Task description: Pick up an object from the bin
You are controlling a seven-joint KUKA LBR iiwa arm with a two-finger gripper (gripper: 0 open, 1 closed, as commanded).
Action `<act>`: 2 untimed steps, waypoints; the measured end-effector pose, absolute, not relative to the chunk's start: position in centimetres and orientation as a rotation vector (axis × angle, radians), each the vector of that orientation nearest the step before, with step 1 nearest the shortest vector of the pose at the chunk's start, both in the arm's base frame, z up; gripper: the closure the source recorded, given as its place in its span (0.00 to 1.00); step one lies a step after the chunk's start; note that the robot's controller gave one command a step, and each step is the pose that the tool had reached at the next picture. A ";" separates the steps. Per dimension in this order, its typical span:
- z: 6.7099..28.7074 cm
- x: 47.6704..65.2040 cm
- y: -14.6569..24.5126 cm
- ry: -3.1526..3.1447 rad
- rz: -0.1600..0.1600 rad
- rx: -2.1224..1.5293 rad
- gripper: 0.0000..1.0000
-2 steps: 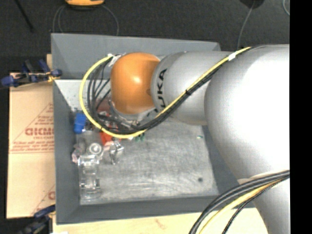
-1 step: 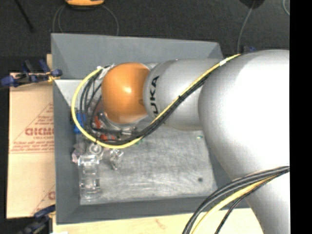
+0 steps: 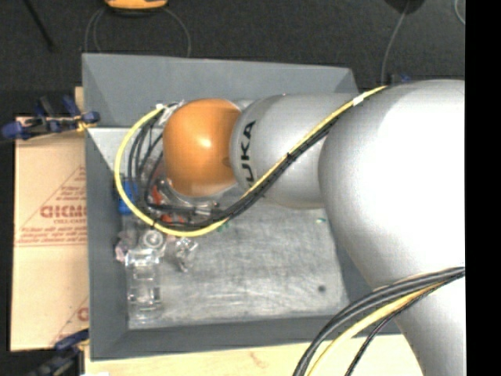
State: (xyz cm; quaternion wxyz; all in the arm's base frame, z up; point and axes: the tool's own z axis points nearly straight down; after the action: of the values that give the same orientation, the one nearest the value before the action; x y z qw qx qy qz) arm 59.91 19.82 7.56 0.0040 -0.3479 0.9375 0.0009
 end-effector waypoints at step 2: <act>8.8 60.3 19.9 2.943 0.005 -1.079 1.00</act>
Offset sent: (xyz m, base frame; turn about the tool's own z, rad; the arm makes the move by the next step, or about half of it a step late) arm 0.0000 0.0000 0.0000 0.0000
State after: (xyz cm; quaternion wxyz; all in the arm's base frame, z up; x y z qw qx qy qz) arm 60.27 19.93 8.83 0.0037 -0.3441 0.9389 0.0015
